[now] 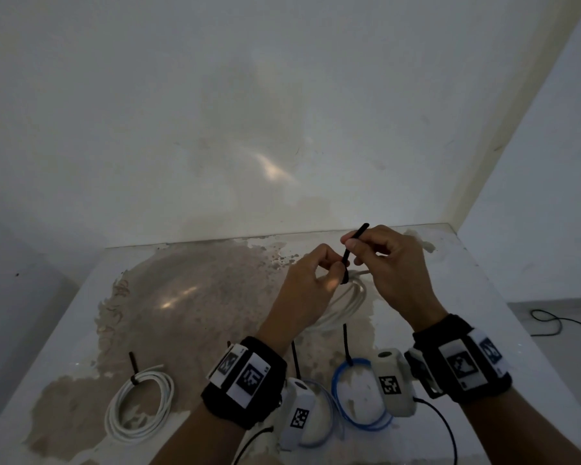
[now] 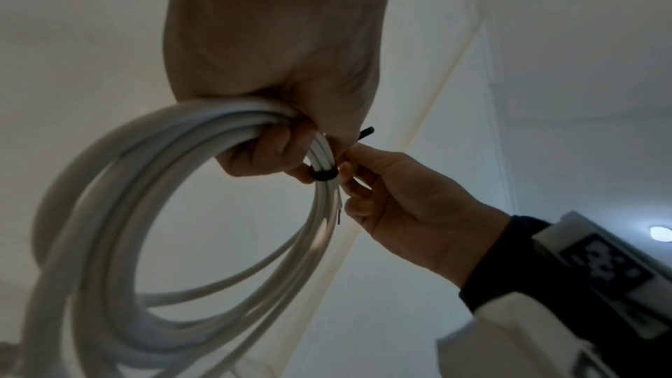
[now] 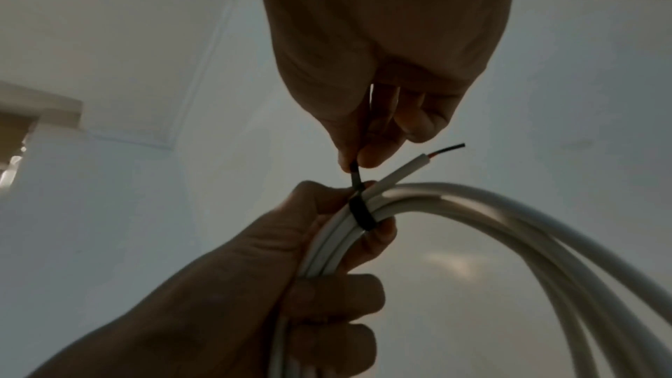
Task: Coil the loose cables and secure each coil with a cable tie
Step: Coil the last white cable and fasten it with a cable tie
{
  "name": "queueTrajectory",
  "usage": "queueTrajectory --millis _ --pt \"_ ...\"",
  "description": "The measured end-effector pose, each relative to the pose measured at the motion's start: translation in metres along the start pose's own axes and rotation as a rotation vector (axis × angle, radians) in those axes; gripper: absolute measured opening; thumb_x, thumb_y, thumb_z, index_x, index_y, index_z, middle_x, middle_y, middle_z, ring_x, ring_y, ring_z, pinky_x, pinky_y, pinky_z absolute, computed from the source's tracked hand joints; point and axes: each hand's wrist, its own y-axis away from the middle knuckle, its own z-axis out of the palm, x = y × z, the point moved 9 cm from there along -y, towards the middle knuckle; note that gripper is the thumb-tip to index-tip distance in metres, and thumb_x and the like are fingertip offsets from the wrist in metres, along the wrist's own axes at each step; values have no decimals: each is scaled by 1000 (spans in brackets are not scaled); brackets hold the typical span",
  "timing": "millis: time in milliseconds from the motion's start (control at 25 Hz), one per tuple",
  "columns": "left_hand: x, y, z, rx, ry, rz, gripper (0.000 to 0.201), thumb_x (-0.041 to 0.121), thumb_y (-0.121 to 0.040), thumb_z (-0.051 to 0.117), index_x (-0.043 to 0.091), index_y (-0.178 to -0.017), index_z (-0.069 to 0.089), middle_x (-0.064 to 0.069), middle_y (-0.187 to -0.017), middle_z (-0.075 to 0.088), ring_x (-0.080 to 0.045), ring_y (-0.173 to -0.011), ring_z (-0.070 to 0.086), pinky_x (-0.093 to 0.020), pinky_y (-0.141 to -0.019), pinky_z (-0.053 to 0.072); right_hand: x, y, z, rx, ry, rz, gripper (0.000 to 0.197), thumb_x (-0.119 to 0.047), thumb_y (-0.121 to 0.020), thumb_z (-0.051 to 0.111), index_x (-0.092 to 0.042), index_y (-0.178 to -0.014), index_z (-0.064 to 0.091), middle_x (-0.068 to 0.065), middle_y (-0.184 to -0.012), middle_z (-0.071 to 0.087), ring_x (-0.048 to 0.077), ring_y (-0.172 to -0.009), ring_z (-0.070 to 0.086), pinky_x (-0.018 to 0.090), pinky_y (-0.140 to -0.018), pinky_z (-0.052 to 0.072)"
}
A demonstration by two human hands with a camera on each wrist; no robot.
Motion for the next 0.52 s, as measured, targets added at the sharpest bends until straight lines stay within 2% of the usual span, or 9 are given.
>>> queueTrajectory --millis 80,160,240,280,320,360,440,480,520 --pt "-4 -3 3 -18 -49 1 12 18 -95 51 15 -86 58 7 -85 65 -7 -83 60 -23 -75 46 7 1 2 16 -32 41 12 -14 -91 67 -21 -94 77 -10 -89 73 4 -73 66 21 -68 52" --pt "-15 -5 5 -15 5 -53 14 19 -97 49 16 -88 59 6 -79 63 -5 -65 57 -20 -60 45 13 3 2 -35 23 46 14 -19 -94 65 -27 -102 73 -16 -96 71 -2 -83 64 11 -70 47" --pt "-35 -6 13 -7 248 -189 20 20 -101 45 10 -91 59 2 -60 49 -8 -40 39 -21 -41 32 21 10 10 -222 182 38 22 -29 -97 59 -33 -119 63 -20 -104 65 -6 -91 61 6 -71 44" --pt "-42 -5 22 -30 385 -272 23 22 -102 44 5 -97 58 -4 -59 41 -10 -38 31 -22 -39 26 29 18 14 -313 208 59 24 -32 -99 54 -32 -122 60 -18 -103 66 -5 -89 62 7 -71 46" --pt "-47 -2 31 -58 485 -334 25 23 -102 44 2 -104 57 -9 -63 37 -11 -39 31 -22 -40 26 37 29 16 -362 179 92 21 -31 -101 50 -27 -119 60 -12 -94 67 -1 -80 64 10 -66 48" --pt "-52 0 42 -95 505 -371 26 25 -102 45 4 -111 57 -10 -69 43 -13 -42 38 -23 -42 31 50 38 12 -365 152 133 19 -29 -103 46 -22 -112 61 -7 -82 66 3 -66 63 15 -58 49" --pt "-67 8 56 -176 333 -390 29 34 -101 47 19 -124 56 0 -91 63 -12 -67 64 -20 -58 46 90 58 -9 -276 103 256 23 -25 -105 42 -12 -98 60 -2 -64 54 14 -49 50 30 -47 43" --pt "-78 13 56 -209 213 -387 33 38 -100 48 25 -129 53 5 -106 64 -9 -83 67 -18 -66 48 120 70 -27 -198 78 357 26 -23 -105 40 -8 -94 58 0 -61 48 16 -47 42 33 -47 38" --pt "-93 22 52 -226 126 -396 35 40 -99 48 26 -131 52 7 -116 62 -6 -90 67 -15 -69 48 153 86 -47 -110 54 474 29 -22 -106 40 -4 -92 56 1 -60 44 17 -48 37 34 -49 34"
